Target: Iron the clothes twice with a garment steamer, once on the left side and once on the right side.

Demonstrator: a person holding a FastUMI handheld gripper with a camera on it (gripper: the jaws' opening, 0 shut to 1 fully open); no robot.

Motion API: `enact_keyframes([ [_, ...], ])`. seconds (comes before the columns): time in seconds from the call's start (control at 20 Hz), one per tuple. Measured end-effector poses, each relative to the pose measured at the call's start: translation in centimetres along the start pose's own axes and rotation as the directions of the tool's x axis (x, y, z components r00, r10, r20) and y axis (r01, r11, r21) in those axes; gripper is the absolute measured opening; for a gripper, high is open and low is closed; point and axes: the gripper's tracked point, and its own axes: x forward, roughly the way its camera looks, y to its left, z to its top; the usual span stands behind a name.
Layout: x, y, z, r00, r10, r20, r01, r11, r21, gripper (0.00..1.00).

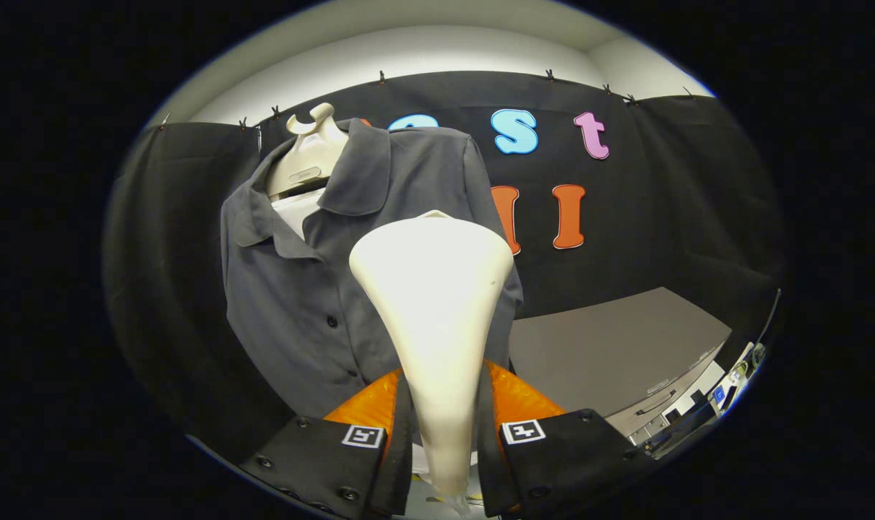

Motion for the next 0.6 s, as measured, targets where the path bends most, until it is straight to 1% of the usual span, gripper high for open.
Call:
enact_keyframes([
  [0.3,4.0,0.5,-0.5,0.999,-0.036,-0.039,0.035,0.999,-0.017,0.45],
  [0.6,6.6,1.7,-1.5,0.996,-0.029,-0.08,0.026,0.999,-0.046,0.45],
])
